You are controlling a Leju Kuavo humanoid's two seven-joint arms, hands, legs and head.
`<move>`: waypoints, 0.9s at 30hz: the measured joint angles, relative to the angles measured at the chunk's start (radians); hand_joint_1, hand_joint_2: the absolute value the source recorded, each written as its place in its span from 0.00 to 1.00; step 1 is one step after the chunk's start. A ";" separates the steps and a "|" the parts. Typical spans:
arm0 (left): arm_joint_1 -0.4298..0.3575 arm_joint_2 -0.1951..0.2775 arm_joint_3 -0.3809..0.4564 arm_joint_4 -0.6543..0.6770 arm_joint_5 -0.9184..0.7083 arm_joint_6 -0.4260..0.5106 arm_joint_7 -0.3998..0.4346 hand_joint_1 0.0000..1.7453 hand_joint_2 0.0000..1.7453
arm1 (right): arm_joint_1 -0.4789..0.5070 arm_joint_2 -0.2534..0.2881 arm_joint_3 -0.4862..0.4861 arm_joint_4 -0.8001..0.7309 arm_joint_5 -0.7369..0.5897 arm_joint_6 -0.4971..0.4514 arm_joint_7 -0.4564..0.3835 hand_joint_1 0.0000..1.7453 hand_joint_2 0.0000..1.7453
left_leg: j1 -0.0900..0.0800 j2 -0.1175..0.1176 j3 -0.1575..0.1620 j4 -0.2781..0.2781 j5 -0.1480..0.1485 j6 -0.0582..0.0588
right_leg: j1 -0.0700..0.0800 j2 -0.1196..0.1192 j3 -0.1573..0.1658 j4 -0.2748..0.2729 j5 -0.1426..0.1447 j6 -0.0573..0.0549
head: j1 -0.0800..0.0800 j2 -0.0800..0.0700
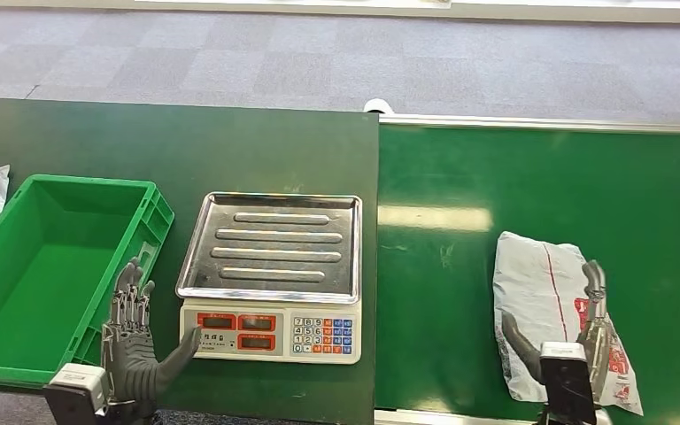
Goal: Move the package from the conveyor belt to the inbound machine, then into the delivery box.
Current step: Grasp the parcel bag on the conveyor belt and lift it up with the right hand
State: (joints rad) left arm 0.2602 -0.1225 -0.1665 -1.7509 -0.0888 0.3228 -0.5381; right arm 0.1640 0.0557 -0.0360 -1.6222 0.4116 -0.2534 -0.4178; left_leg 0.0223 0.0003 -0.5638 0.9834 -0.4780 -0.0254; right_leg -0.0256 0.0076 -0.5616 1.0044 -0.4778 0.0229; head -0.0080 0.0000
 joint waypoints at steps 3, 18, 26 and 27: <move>-0.001 0.000 -0.007 0.000 0.004 -0.001 -0.001 0.00 1.00 | -0.001 -0.003 -0.037 -0.018 0.009 -0.010 0.000 0.00 1.00 | 0.000 0.000 0.001 0.000 0.000 0.000 | 0.000 0.000 0.000 0.000 0.000 0.000 | 0.000 0.000; -0.078 0.011 -0.067 0.068 0.035 -0.031 -0.009 0.00 1.00 | -0.020 -0.030 -0.264 -0.062 0.013 -0.053 0.053 0.00 1.00 | 0.000 0.001 0.002 0.000 0.000 0.000 | 0.000 0.000 0.002 0.000 0.000 0.000 | 0.000 0.000; -0.097 0.012 -0.067 0.098 0.029 -0.044 -0.002 0.00 1.00 | -0.119 -0.058 -0.270 0.186 0.303 0.020 0.307 0.00 1.00 | 0.000 0.001 0.004 0.000 0.000 0.000 | 0.000 0.000 0.003 0.000 0.001 0.000 | 0.000 0.000; -0.099 0.012 -0.067 0.101 0.029 -0.046 -0.001 0.00 1.00 | -0.129 -0.058 -0.272 0.220 0.320 0.030 0.325 0.00 1.00 | 0.000 0.001 0.004 0.000 0.000 0.000 | 0.000 0.000 0.003 0.000 0.001 0.000 | 0.000 0.000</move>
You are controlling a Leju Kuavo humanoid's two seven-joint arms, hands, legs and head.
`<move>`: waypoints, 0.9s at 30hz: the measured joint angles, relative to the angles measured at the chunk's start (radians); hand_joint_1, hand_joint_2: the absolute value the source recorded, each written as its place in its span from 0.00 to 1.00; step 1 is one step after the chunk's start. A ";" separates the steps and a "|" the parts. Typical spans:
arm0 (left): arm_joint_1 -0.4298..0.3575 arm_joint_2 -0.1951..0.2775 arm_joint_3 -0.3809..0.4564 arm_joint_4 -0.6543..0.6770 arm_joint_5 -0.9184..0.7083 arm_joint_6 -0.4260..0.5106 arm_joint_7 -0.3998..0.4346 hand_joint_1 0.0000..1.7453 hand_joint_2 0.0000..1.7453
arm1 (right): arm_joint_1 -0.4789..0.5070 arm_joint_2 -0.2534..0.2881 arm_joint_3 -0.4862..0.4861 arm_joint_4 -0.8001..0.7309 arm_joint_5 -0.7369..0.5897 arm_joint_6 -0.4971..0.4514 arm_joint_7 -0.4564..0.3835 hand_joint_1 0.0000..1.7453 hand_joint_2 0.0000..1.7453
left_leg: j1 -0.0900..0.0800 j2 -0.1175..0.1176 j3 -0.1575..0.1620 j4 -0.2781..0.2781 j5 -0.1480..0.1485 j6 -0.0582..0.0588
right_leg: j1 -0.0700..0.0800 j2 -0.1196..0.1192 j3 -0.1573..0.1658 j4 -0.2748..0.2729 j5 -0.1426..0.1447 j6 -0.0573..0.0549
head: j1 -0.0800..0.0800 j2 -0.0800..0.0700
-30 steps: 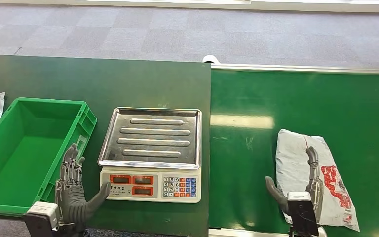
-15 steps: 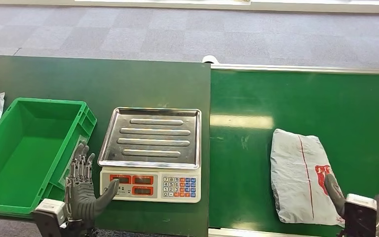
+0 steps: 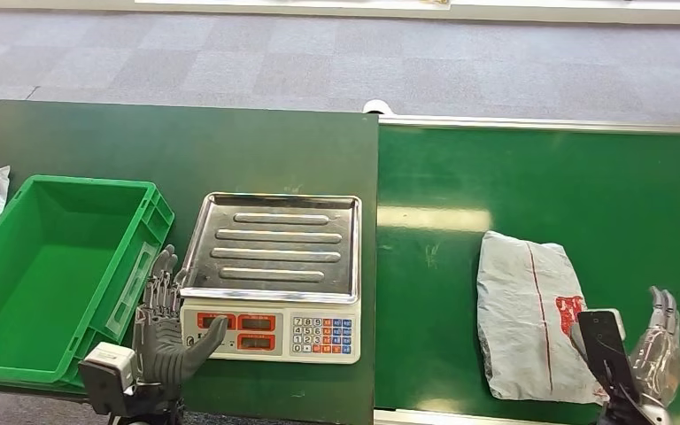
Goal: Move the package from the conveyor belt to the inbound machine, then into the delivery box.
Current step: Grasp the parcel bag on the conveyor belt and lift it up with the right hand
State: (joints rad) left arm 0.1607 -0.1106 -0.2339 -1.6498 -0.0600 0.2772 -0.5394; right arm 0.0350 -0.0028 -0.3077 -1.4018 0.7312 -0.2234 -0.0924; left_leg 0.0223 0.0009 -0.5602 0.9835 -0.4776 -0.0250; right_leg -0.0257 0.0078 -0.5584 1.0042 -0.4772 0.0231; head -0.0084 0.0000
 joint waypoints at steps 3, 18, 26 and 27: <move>-0.006 0.000 -0.001 0.009 0.000 -0.002 0.002 0.00 1.00 | -0.021 0.002 -0.005 0.086 0.028 0.015 0.031 0.00 1.00 | 0.000 0.000 0.000 0.000 0.000 0.000 | 0.000 0.000 0.000 0.000 0.000 0.000 | 0.000 0.000; -0.033 0.004 -0.017 0.042 0.008 0.019 0.018 0.00 1.00 | -0.145 0.004 -0.017 0.408 0.081 0.119 0.127 0.00 1.00 | 0.000 0.000 0.002 0.000 0.000 0.000 | 0.000 0.000 0.001 0.000 0.000 0.000 | 0.000 0.000; -0.039 0.004 -0.023 0.052 0.011 0.020 0.018 0.00 1.00 | -0.176 0.004 -0.015 0.461 0.081 0.120 0.127 0.17 1.00 | 0.000 0.001 0.006 0.000 0.000 0.000 | 0.000 0.000 0.004 0.000 0.000 0.000 | 0.000 0.000; -0.039 0.004 -0.023 0.052 0.011 0.020 0.018 0.00 1.00 | -0.177 0.004 -0.015 0.464 0.081 0.121 0.127 0.39 1.00 | 0.000 0.001 0.006 0.000 0.000 0.000 | 0.000 0.000 0.005 0.000 0.000 0.000 | 0.000 0.000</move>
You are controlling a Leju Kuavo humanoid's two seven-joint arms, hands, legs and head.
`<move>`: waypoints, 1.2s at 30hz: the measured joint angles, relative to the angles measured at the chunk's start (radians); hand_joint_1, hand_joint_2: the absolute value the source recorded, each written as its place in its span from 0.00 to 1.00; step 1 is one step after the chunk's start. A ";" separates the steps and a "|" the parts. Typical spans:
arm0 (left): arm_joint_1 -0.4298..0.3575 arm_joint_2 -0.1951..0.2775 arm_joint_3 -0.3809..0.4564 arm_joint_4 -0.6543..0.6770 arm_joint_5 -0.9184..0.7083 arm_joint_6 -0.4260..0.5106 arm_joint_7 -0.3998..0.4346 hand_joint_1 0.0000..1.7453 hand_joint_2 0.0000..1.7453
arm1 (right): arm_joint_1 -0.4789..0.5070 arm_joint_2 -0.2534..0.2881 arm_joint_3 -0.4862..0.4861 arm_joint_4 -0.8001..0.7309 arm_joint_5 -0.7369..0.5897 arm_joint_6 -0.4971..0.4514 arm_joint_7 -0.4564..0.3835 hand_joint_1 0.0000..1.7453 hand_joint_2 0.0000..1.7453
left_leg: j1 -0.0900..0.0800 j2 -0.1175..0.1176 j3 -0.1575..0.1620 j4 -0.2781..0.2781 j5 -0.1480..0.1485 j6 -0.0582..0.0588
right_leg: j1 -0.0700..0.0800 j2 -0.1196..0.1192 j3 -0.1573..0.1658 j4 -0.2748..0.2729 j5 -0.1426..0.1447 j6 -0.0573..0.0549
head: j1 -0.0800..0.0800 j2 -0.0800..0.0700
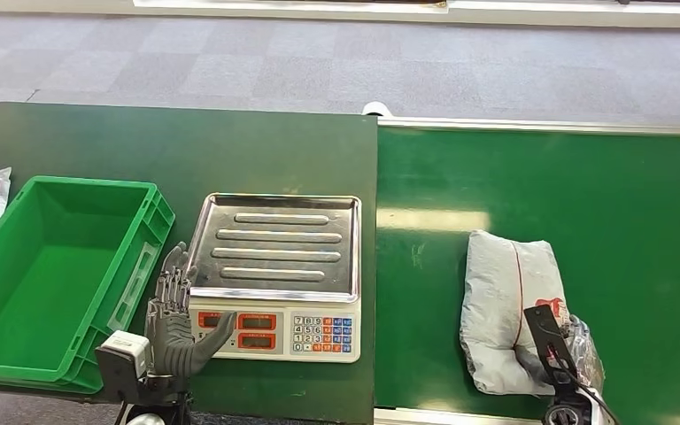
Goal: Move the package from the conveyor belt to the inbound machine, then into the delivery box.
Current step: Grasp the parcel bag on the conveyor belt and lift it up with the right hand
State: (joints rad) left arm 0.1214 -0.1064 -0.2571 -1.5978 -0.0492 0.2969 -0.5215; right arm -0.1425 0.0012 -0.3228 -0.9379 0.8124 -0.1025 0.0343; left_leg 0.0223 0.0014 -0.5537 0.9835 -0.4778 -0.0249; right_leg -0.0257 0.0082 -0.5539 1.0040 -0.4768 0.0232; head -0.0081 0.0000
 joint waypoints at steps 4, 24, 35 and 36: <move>-0.001 0.000 0.000 0.001 0.000 0.005 0.001 0.00 1.00 | -0.009 0.001 0.002 0.014 -0.003 0.011 0.003 0.94 1.00 | 0.000 0.000 0.003 0.000 0.000 0.000 | 0.000 0.000 0.003 0.000 0.000 0.000 | 0.000 0.000; -0.023 -0.009 -0.021 0.035 0.008 -0.006 -0.011 0.00 1.00 | 0.016 0.061 0.110 -0.358 -0.177 -0.180 -0.171 1.00 1.00 | 0.000 -0.001 -0.006 0.000 0.001 0.000 | 0.000 0.000 -0.004 0.000 0.001 0.000 | 0.000 0.000; -0.069 -0.019 -0.039 0.076 0.011 -0.045 -0.018 0.00 1.00 | -0.020 0.064 0.199 -0.511 -0.224 -0.215 -0.244 1.00 1.00 | 0.000 0.000 -0.007 0.000 0.002 0.001 | 0.000 0.000 -0.004 0.001 0.002 0.000 | 0.000 0.000; -0.078 -0.021 -0.042 0.082 0.011 -0.051 -0.018 0.00 1.00 | -0.035 0.064 0.215 -0.529 -0.224 -0.217 -0.244 1.00 1.00 | 0.000 -0.001 -0.007 0.000 0.002 0.001 | 0.000 0.000 -0.004 0.001 0.002 0.000 | 0.000 0.000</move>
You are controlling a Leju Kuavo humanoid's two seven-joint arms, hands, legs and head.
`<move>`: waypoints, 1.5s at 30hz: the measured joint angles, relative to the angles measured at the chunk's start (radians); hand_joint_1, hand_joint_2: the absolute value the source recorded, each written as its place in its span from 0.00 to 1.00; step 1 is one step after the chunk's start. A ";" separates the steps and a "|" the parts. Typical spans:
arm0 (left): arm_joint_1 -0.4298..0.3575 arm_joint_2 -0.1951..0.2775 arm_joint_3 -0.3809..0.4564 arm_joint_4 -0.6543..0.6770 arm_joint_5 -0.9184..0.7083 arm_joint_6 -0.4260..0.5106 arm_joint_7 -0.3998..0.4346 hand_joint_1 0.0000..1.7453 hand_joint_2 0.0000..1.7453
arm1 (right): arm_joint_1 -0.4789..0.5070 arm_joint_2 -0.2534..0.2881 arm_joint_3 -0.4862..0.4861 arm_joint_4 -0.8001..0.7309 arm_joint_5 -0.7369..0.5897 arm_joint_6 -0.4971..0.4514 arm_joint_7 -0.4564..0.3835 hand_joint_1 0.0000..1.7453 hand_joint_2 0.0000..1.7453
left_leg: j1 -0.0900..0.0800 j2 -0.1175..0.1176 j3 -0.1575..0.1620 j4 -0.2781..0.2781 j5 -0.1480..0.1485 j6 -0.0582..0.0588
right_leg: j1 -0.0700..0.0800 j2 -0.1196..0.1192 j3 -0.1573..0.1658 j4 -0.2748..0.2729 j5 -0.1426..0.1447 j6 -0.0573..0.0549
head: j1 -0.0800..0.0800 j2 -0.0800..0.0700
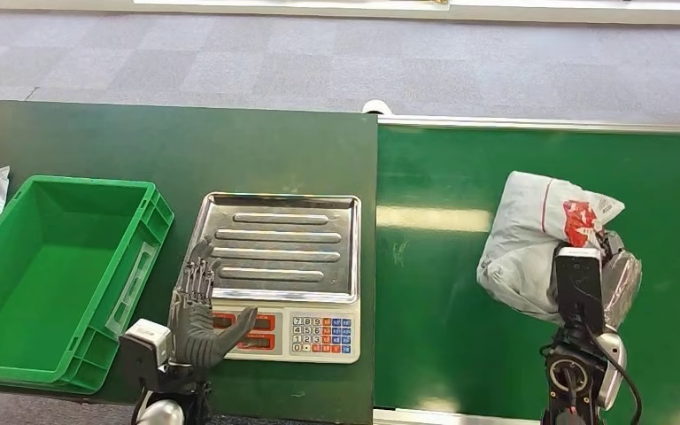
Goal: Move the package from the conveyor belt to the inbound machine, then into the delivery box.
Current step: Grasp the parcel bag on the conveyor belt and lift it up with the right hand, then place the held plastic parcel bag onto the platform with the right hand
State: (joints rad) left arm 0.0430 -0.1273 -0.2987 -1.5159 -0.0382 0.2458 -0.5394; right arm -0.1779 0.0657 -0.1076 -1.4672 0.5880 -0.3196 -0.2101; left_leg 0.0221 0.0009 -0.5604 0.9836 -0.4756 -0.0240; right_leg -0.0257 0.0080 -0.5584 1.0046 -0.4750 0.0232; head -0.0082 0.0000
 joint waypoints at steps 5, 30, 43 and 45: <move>-0.050 -0.010 -0.010 0.031 0.006 -0.026 0.002 0.00 1.00 | -0.114 0.002 0.109 -0.048 0.022 0.023 0.012 1.00 1.00 | 0.000 0.000 0.000 0.000 0.001 0.000 | 0.000 0.000 0.000 0.000 0.001 0.000 | 0.000 0.000; -0.164 0.016 0.219 -0.070 -0.086 0.172 -0.022 0.00 1.00 | -0.431 0.246 0.608 0.659 -0.123 0.392 -0.087 0.61 1.00 | 0.001 -0.001 -0.005 0.000 0.003 -0.001 | 0.001 0.000 -0.004 0.002 0.001 -0.001 | 0.000 0.000; -0.116 0.019 0.317 -0.161 -0.112 0.203 -0.021 0.00 1.00 | -0.462 0.271 0.610 0.752 -0.100 0.262 -0.029 0.00 1.00 | 0.001 0.000 -0.004 0.000 0.003 -0.001 | 0.001 0.000 -0.005 0.002 0.001 -0.001 | 0.000 0.000; -0.107 0.018 0.323 -0.172 -0.115 0.201 -0.023 0.00 1.00 | -0.452 0.270 0.607 0.731 -0.080 0.216 -0.050 0.00 1.00 | 0.001 0.000 -0.004 0.000 0.003 -0.001 | 0.001 0.000 -0.005 0.002 0.001 -0.001 | 0.000 0.000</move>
State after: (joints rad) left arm -0.0637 -0.1096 0.0240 -1.6877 -0.1531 0.4469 -0.5628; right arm -0.6296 0.3359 0.4991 -0.7362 0.5077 -0.1040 -0.2602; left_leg 0.0230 0.0004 -0.5648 0.9836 -0.4729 -0.0247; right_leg -0.0247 0.0078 -0.5632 1.0064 -0.4737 0.0226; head -0.0078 0.0000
